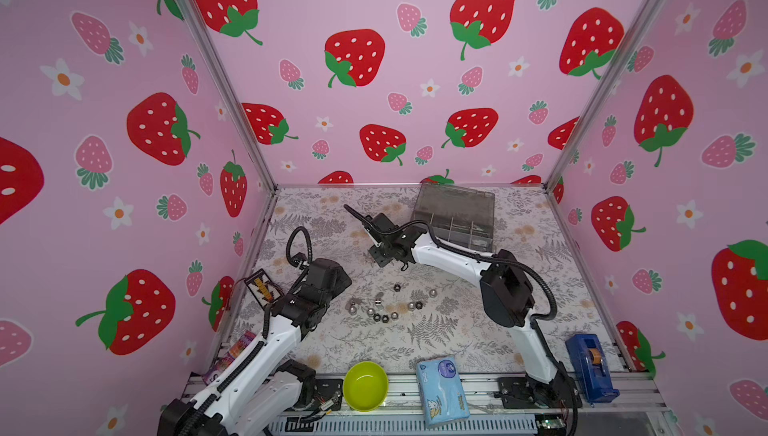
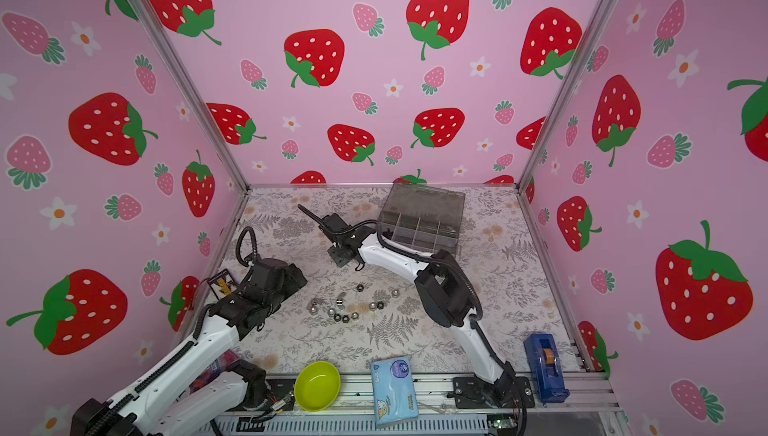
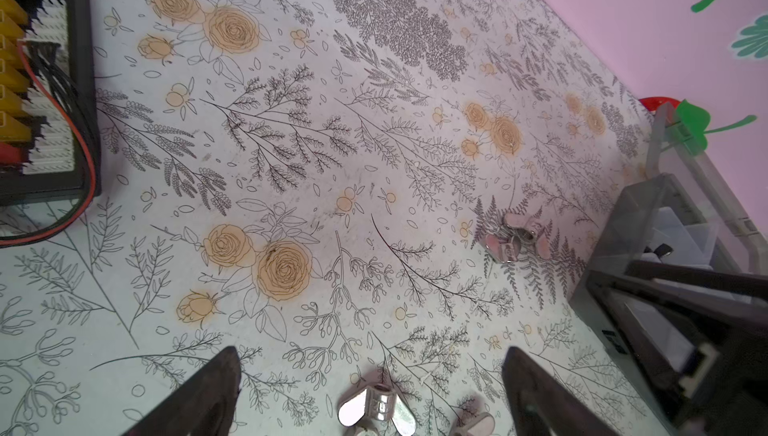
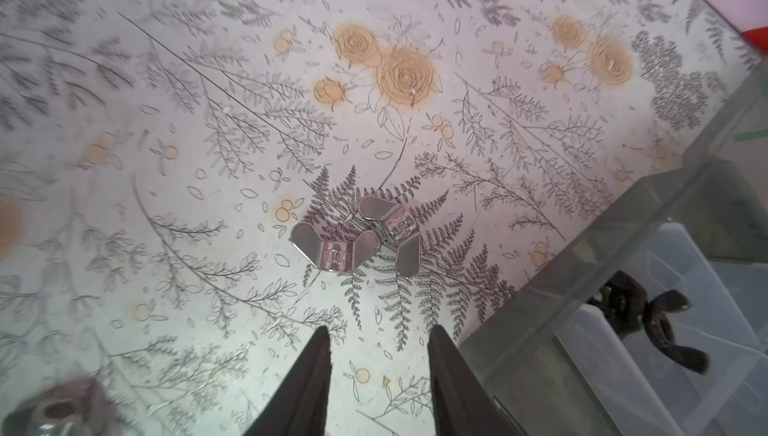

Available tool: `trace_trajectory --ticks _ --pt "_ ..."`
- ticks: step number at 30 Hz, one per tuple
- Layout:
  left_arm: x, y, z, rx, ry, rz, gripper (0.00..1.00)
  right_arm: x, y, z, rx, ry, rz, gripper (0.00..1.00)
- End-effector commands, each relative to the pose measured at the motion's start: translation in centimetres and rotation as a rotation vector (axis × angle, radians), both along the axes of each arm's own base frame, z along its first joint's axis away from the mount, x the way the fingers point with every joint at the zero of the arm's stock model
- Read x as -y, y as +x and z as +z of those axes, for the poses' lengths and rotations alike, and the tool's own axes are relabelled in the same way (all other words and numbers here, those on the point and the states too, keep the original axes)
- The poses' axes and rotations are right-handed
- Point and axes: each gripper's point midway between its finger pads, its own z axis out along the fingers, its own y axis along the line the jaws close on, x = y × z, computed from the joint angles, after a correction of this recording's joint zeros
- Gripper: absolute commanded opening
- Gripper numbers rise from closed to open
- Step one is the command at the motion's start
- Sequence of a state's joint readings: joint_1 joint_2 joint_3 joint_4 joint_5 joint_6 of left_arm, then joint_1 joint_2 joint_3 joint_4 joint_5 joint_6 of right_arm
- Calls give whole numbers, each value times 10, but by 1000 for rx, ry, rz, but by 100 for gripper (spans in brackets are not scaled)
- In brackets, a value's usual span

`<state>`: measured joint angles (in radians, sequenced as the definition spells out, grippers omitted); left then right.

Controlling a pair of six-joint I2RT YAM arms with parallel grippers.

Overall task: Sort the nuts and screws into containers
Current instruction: 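Move the right gripper back to a silver wing nut and grasp it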

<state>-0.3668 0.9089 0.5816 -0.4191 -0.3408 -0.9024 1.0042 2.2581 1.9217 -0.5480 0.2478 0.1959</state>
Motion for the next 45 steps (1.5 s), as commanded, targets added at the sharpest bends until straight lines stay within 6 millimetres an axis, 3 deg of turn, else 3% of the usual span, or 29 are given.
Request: trace_trajectory --ticks 1,10,19,34,45 --pt "-7 2 12 31 8 40 99 8 14 -1 50 -72 -25 42" --pt "-8 0 7 21 7 45 99 9 29 -33 77 -158 -34 45" --pt "-9 0 8 24 5 47 99 -6 34 -43 65 -139 1 48" --pt "-10 -1 8 26 -2 50 99 -8 43 -72 -22 -112 11 49" --pt "-10 0 8 28 -3 52 99 -11 36 -89 -96 -91 39 36"
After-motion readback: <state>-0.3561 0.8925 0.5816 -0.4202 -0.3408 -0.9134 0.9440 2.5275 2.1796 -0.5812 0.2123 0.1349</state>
